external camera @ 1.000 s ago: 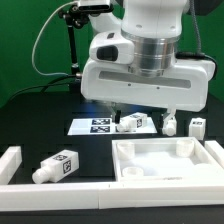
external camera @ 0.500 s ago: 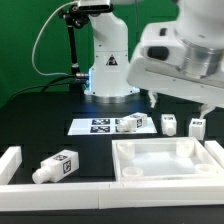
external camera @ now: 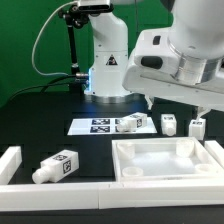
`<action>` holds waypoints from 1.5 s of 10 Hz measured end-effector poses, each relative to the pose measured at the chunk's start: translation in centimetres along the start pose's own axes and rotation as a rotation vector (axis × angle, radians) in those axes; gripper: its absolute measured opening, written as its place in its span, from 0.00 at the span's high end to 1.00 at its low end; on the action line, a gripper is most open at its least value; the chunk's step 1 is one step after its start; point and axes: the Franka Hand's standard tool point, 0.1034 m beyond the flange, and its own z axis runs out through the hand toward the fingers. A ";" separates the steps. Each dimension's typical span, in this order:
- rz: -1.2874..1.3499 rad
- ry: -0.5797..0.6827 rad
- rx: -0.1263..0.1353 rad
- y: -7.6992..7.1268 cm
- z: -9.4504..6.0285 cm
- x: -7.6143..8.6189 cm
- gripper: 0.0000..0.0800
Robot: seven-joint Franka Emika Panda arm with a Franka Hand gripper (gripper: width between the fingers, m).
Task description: Assemble one leg
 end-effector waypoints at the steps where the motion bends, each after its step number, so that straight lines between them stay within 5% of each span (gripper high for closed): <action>1: 0.009 0.022 0.025 -1.0 0.2 -0.9 0.19; 3: 0.024 0.003 0.015 -2.0 -0.5 -2.8 0.19; 7: 0.024 0.015 0.022 -2.0 -0.3 -2.3 0.19; 9: 0.057 -0.055 0.155 -3.9 1.2 -3.8 0.19; 11: 0.022 -0.058 0.151 -4.7 0.6 -4.8 0.19; 15: 0.035 -0.064 0.153 -4.3 1.0 -4.3 0.19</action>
Offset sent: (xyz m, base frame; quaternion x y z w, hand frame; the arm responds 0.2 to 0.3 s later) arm 0.0000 0.0000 0.0000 0.0000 0.0000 0.0000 1.0000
